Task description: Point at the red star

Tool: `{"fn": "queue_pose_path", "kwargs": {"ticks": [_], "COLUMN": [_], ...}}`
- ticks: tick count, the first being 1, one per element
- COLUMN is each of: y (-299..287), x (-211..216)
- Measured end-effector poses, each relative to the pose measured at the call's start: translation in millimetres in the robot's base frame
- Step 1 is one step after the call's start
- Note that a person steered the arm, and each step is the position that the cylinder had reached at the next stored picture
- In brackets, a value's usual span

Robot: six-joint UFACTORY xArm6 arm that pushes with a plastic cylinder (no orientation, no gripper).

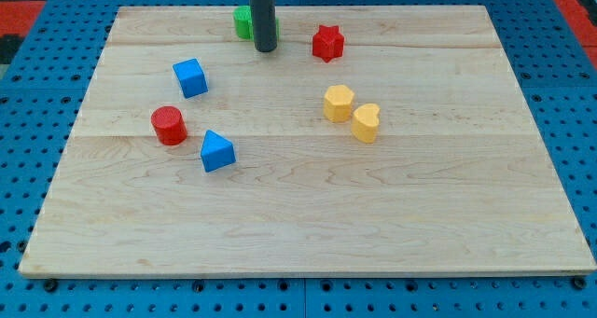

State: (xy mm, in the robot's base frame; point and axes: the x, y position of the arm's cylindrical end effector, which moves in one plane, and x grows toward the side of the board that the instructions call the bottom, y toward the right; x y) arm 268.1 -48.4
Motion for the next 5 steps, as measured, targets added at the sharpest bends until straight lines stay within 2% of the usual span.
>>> {"fn": "queue_pose_path", "kwargs": {"ticks": [1, 2, 3, 4, 5], "y": [30.5, 94.6, 125.4, 126.6, 101.3], "x": [-43.7, -66.6, -39.2, -9.5, 6.8]}}
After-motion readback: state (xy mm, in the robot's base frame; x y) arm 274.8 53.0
